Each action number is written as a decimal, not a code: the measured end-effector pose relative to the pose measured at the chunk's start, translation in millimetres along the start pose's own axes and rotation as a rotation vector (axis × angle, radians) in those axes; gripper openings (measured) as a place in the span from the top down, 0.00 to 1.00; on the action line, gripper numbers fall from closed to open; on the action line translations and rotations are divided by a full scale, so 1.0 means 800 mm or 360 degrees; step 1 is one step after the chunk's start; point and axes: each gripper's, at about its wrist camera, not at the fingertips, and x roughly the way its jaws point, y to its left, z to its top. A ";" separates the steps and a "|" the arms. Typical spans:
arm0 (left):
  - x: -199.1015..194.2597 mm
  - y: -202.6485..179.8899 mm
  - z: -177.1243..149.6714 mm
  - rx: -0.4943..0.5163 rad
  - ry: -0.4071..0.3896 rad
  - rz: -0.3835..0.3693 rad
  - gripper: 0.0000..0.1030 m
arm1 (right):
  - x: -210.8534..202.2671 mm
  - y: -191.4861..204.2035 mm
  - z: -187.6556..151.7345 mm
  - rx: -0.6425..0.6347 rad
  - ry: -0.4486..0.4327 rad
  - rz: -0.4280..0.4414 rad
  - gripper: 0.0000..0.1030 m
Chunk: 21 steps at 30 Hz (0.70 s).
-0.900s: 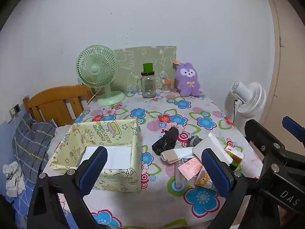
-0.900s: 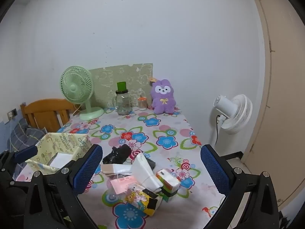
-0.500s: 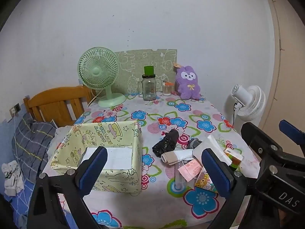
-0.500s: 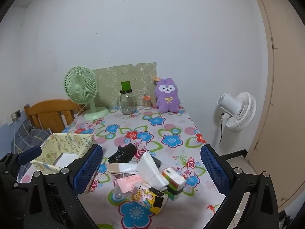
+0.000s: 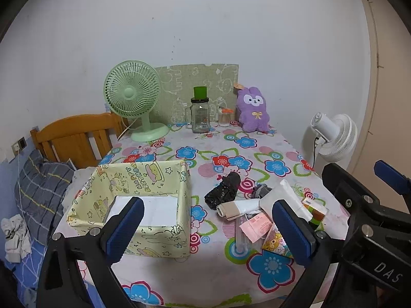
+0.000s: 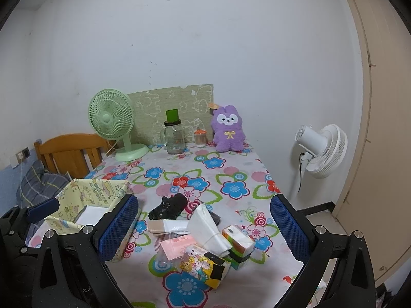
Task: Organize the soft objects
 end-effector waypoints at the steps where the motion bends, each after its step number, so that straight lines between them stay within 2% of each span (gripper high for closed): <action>1: 0.000 0.000 0.000 0.0003 -0.0003 -0.0001 0.02 | 0.000 0.000 0.000 0.0003 -0.0005 -0.0006 0.00; 21: -0.001 -0.002 -0.004 0.0005 -0.0021 0.0004 0.02 | -0.001 0.003 -0.002 -0.0007 -0.0015 -0.0022 0.00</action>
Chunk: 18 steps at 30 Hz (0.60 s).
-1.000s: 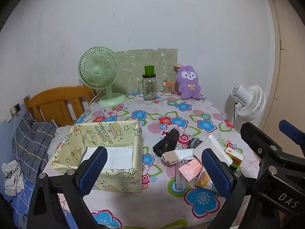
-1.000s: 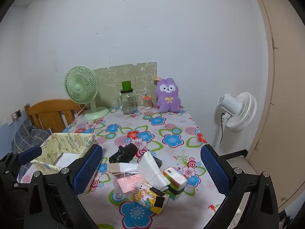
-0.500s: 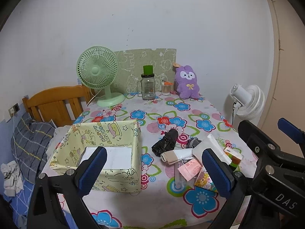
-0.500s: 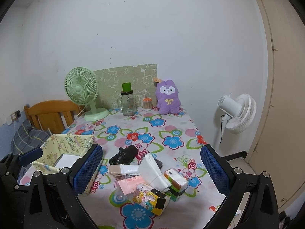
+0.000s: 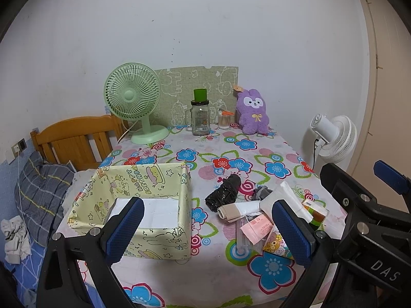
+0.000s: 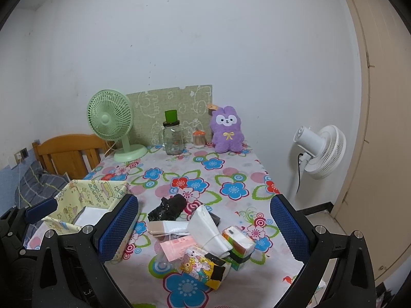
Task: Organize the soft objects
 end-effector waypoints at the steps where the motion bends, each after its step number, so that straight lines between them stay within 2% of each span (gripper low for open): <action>1: 0.000 0.000 0.000 0.0000 -0.0001 0.0000 0.02 | 0.001 -0.001 0.001 0.0001 0.0000 0.0002 0.00; 18: 0.000 -0.001 0.000 -0.0002 -0.0002 0.0000 0.02 | -0.001 0.000 0.000 -0.0006 -0.0002 -0.0009 0.00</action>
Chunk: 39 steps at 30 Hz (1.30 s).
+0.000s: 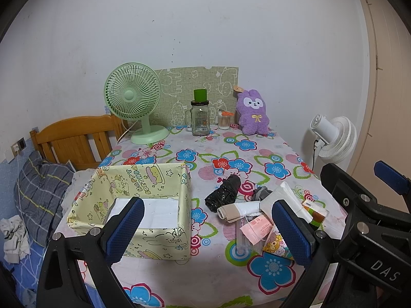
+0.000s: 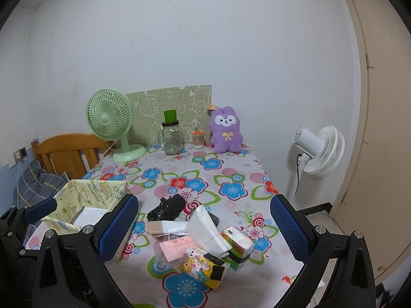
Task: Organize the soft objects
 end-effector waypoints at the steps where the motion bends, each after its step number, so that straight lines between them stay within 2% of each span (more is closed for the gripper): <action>1: 0.000 0.000 0.000 0.0000 0.0000 -0.0001 0.02 | 0.001 0.000 0.001 0.0000 0.0000 0.0001 0.00; 29: 0.009 0.005 -0.001 -0.0018 0.0000 -0.0005 0.02 | 0.000 0.003 -0.002 -0.0002 0.0014 0.0012 0.00; 39: 0.026 -0.012 -0.007 -0.0015 0.0027 -0.0026 0.04 | 0.020 -0.008 -0.004 0.0004 0.0057 0.0036 0.00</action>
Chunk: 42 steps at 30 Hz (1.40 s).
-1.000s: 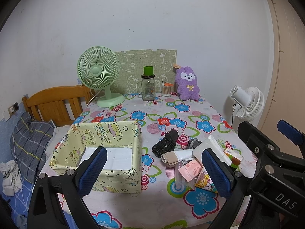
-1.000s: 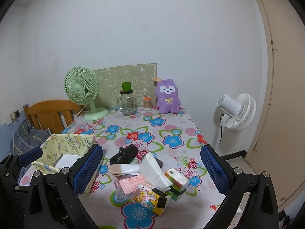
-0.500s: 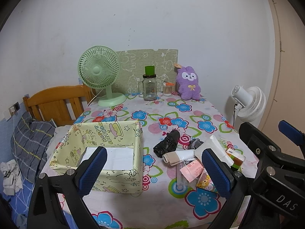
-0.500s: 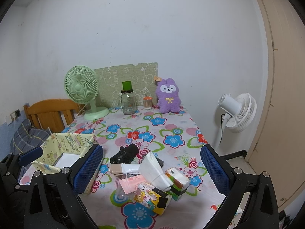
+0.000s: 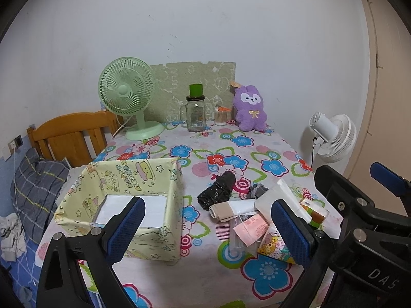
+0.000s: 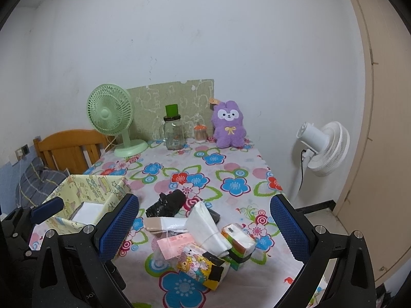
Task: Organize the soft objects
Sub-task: 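Reach into the pile and grasp the white folded tissue with the right tool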
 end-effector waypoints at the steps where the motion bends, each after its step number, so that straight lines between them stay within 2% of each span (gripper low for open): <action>1: 0.002 -0.002 -0.001 -0.0002 0.0005 -0.0004 0.05 | 0.002 -0.002 -0.001 0.0002 0.0007 -0.0001 0.01; 13: 0.033 -0.025 -0.015 0.0004 0.0077 -0.0046 0.08 | 0.031 -0.024 -0.015 0.0026 0.0097 0.0029 0.07; 27: 0.077 -0.040 -0.037 0.0018 0.0229 -0.0077 0.11 | 0.075 -0.041 -0.041 0.0027 0.0236 0.0058 0.14; 42: 0.110 -0.050 -0.040 0.0098 0.0312 -0.0053 0.11 | 0.120 -0.023 -0.047 -0.0061 0.0346 0.0129 0.29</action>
